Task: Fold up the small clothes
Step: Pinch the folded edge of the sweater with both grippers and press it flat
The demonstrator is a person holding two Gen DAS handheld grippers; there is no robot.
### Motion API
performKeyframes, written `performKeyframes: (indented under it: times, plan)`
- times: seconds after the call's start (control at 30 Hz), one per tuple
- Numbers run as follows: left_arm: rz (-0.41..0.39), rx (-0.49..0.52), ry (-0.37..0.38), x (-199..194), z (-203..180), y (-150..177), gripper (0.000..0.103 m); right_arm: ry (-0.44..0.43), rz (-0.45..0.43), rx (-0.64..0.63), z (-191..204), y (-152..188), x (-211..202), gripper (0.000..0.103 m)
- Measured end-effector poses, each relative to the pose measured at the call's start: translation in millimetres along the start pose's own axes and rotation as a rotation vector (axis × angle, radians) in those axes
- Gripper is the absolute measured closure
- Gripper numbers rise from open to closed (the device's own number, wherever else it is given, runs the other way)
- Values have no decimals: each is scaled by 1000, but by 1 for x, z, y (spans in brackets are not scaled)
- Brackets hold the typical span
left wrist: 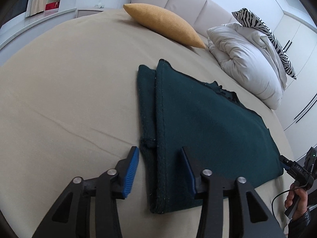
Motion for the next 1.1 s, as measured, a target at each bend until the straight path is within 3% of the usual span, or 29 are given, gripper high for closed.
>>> performKeyframes:
  times: [0.23,0.4,0.6,0.7,1.1]
  plan:
    - [-15,35,-33,-6,-4,3,61,20,-1,-46,-7,15,-15,60]
    - [-4,60,-30,-2,-8,8,80,25,10,-43,-13,22,-17,60]
    - [6,53,-20,-3,-6,8,90,51,-12,-55,-16,23,-27,80]
    - [7,60,-19,-4,-7,8,93,65,-21,-62,-17,24,-35,97]
    - [-9,67,-1,-17,-12,12,95,74,-5,-57,-23,36,-47,98]
Point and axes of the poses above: each gripper's, at about its wrist camera, not at the fingertips, and x roughly the way its jaws point, z to its left, y to its underside, the point moved 8 cm from there along x, roughly the way its jaws point, and after that the axes turned 1 degree about -y, right-handed, at the moved point
